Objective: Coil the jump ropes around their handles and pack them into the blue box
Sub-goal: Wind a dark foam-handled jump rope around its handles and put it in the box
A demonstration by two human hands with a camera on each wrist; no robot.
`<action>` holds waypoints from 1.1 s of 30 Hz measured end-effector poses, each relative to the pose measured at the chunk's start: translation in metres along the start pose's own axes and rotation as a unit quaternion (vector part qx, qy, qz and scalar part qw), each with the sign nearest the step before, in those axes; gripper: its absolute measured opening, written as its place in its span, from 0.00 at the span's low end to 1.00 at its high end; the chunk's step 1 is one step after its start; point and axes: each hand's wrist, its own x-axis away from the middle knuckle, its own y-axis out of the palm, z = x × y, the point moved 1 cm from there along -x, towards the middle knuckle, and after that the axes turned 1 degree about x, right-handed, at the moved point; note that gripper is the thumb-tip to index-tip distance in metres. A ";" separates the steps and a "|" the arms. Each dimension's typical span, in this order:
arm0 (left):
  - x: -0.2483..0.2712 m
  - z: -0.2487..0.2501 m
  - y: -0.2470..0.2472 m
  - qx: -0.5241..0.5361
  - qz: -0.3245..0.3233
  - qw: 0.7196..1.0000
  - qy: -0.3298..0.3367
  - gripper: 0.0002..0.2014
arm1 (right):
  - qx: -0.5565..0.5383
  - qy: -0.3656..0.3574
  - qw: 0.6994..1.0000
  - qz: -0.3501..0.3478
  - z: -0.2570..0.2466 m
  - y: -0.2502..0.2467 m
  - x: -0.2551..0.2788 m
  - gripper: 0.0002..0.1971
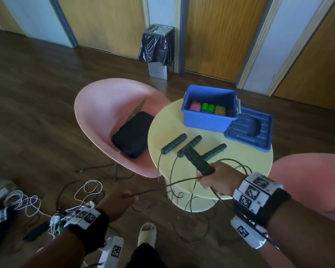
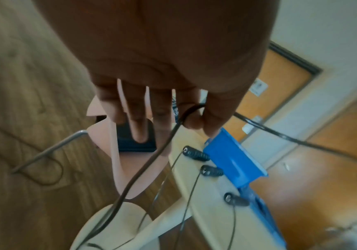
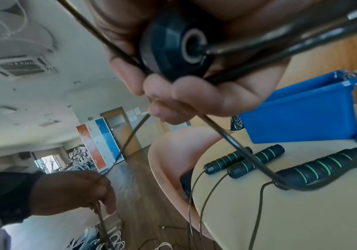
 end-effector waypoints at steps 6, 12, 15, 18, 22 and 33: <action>-0.001 0.007 -0.029 0.198 0.084 0.976 -0.017 0.17 | 0.028 0.065 0.997 -0.010 -0.014 0.009 -0.039 0.07; -0.038 -0.013 -0.069 0.056 0.042 0.997 0.028 0.13 | 0.030 0.112 0.989 0.096 -0.026 0.012 -0.110 0.13; -0.058 -0.023 -0.069 0.041 -0.014 0.999 0.003 0.10 | 0.051 0.135 0.982 0.118 -0.033 0.009 -0.147 0.14; -0.073 -0.030 -0.064 0.073 -0.089 0.993 -0.017 0.09 | 0.094 0.151 0.975 0.130 -0.036 0.004 -0.179 0.12; -0.094 -0.035 -0.067 0.088 -0.176 0.980 -0.012 0.09 | 0.164 0.188 0.964 0.093 -0.033 0.003 -0.214 0.19; -0.124 -0.027 -0.072 0.138 -0.223 0.965 -0.008 0.06 | 0.190 0.220 0.955 0.064 -0.033 0.012 -0.249 0.08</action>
